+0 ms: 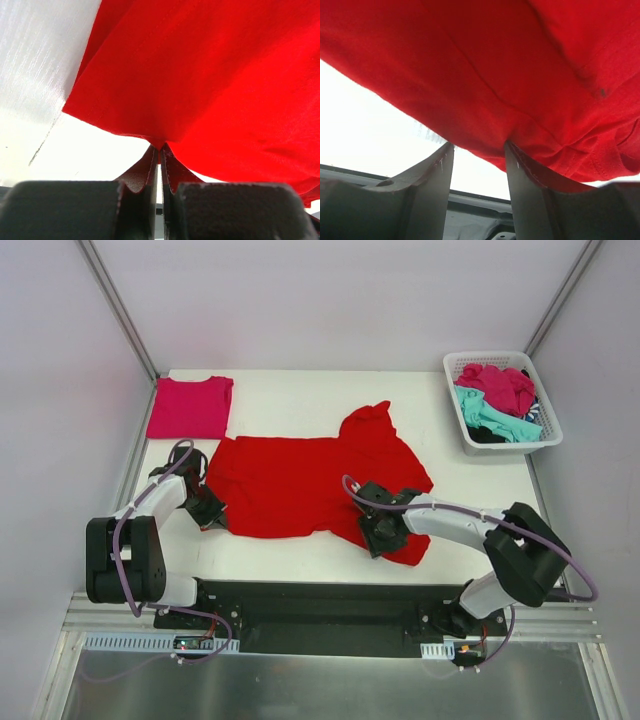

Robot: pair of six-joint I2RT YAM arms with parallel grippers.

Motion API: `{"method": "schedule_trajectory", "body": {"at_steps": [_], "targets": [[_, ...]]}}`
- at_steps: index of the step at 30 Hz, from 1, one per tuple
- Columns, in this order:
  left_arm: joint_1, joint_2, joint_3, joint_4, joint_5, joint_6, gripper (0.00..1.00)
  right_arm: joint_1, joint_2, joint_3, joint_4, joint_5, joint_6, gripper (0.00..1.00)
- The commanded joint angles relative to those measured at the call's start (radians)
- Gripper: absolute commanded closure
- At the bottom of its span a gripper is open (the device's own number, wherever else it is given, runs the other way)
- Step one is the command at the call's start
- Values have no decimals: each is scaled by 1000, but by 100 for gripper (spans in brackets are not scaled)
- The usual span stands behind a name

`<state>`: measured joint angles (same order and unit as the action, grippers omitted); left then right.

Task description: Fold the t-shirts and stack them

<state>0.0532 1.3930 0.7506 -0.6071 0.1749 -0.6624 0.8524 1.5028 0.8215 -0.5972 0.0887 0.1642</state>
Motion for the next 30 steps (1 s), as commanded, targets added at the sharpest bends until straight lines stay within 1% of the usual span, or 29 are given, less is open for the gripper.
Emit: {"method": "schedule_trajectory", "body": {"at_steps": [1,2,5,7,8,11,17,19,22,26,30], "targets": [[4,0,23,-13,15,17,100,4,28,-24,23,-3,14,52],[4,0,24,-13,15,17,100,4,28,-30,30,-9,17,54],[2,1,24,-13,18,17,100,2,24,-47,46,0,34,64],[4,0,23,-13,21,18,100,-1,14,-54,48,2,41,74],[4,0,24,-13,20,20,100,-1,10,-58,47,8,43,81],[2,-6,21,-13,18,21,100,-15,-13,-82,48,23,43,91],[4,-17,19,-16,18,23,100,-73,-76,-125,30,31,55,92],[4,-18,20,-14,18,23,100,-78,-81,-116,-15,65,73,92],[4,-20,21,-16,15,23,100,-105,-105,-117,-49,72,103,93],[5,-25,26,-22,9,24,100,-220,-136,-153,-62,52,123,95],[10,-23,27,-26,8,29,100,-276,-164,-160,-75,52,139,96]]}}
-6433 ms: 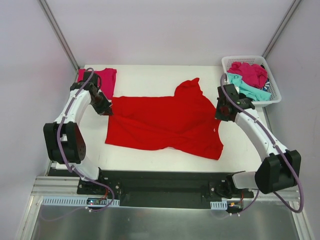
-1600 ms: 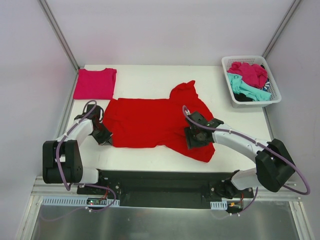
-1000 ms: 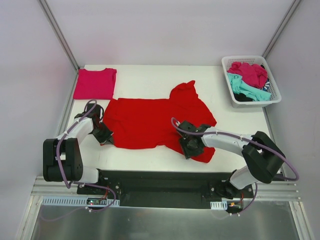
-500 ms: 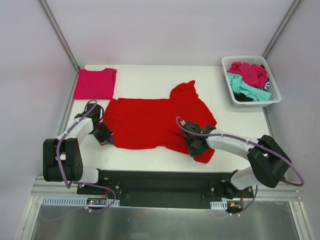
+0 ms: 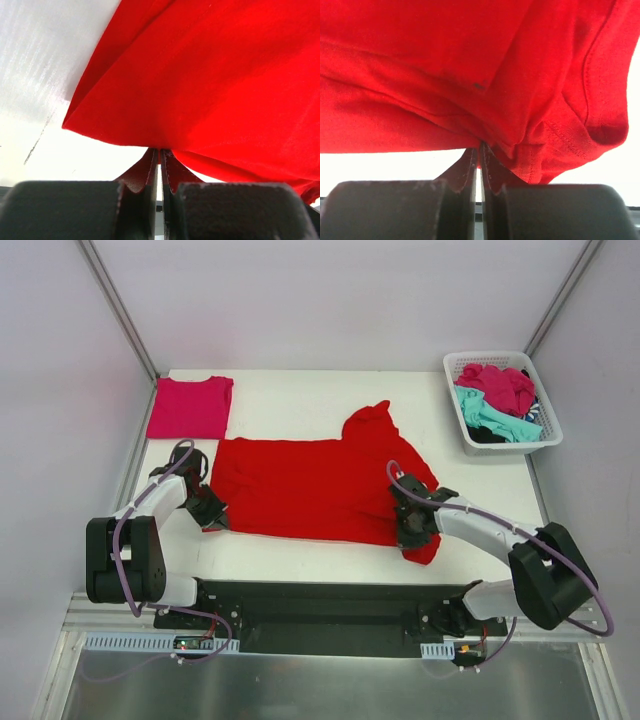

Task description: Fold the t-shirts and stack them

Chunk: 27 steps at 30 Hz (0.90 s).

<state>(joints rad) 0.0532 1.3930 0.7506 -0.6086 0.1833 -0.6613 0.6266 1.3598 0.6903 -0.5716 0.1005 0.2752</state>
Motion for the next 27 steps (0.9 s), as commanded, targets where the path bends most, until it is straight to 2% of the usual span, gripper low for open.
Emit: {"method": "schedule_trajectory", "body": {"at_steps": [1,11,14,15,16,19,22,27], "targets": [[13,-23,26,-25,1,29,100,-62,-18,-32,-102,31,25,96],[33,-26,23,-26,8,45,100,-87,41,-20,-93,-4,4,98],[33,-17,21,-25,15,46,100,-79,45,-15,-103,-4,2,96],[33,-12,21,-26,19,46,100,-77,41,-14,-103,-4,4,93],[31,-9,21,-25,21,48,100,-76,35,-14,-103,-4,4,79],[31,-12,20,-25,28,49,100,-59,6,-6,-117,16,4,59],[34,-22,19,-26,30,49,92,-42,-16,18,-155,42,4,55],[33,-37,12,-29,35,54,84,-36,-45,51,-201,61,12,53]]}}
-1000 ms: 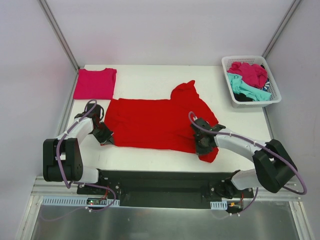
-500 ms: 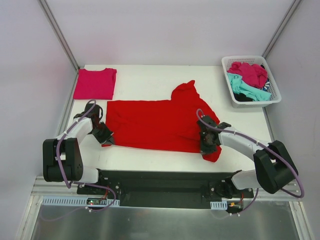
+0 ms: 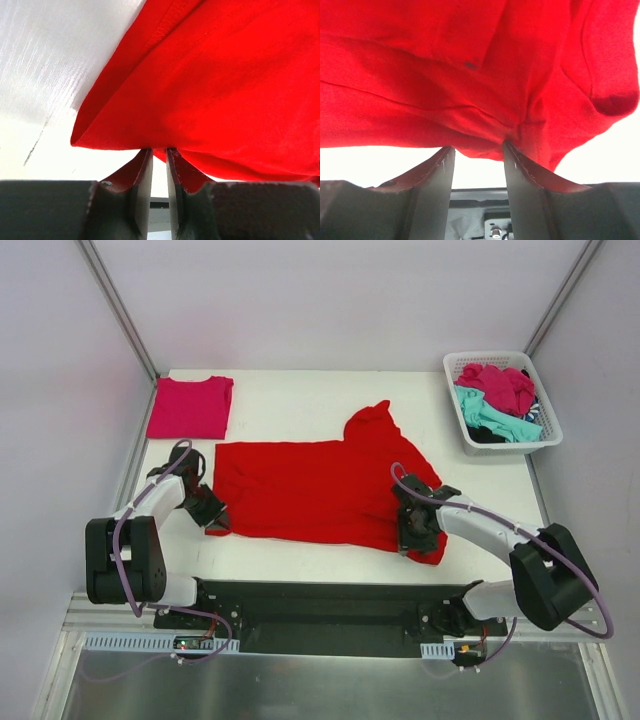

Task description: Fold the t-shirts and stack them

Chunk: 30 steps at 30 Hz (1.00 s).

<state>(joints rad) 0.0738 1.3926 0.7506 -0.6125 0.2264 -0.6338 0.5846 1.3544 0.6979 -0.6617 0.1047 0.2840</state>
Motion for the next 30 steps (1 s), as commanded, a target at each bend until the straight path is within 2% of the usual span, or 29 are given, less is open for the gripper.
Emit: {"method": "schedule_trajectory", "body": {"at_steps": [1,11,17,21,24,30], "targets": [[12,-44,10,-30,-15,26,83,7,-47,51,-116,64,4,53],[15,-73,9,-47,-12,39,80,29,-90,98,-190,95,0,51],[17,-98,73,-81,-16,36,80,29,-117,156,-230,107,-6,51],[14,-69,93,-66,5,20,80,31,-71,202,-202,98,-5,51],[14,-14,87,-26,19,19,80,31,-26,204,-121,76,-14,51],[-8,42,58,39,40,-4,80,29,167,267,-18,29,-28,54]]}}
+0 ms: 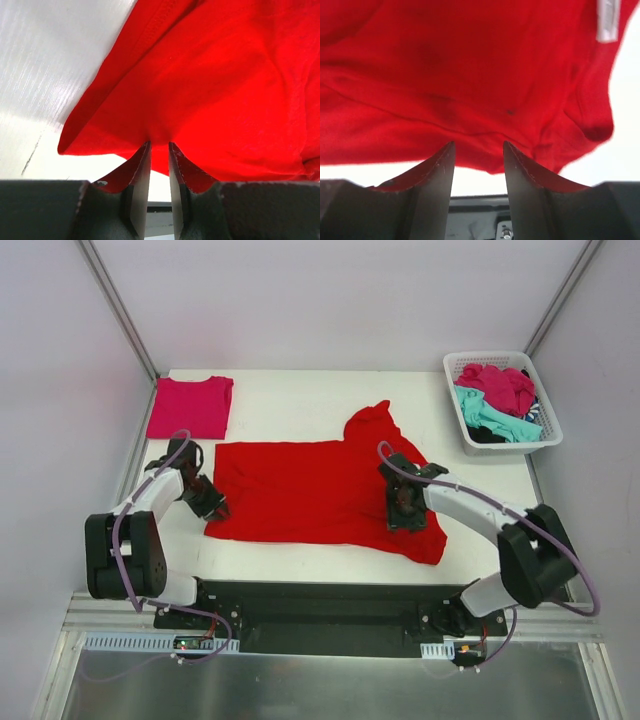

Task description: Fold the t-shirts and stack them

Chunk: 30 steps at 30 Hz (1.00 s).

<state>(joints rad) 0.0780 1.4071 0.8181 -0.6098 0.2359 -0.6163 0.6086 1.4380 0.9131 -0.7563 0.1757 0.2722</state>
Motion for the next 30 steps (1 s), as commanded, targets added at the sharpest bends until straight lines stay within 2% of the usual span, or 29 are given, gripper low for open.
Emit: {"method": "schedule_trajectory", "body": {"at_steps": [1,6,18,30], "targets": [[-24,32,-7,41,29,-22,80,2,99,55,100,-51,-13,54],[-38,96,23,48,51,-30,80,-12,165,66,143,-94,1,56],[-37,197,-27,145,80,-68,80,-64,136,-10,169,-114,-11,56],[-20,136,-57,119,48,-54,80,-110,113,-26,149,-97,-37,56]]}}
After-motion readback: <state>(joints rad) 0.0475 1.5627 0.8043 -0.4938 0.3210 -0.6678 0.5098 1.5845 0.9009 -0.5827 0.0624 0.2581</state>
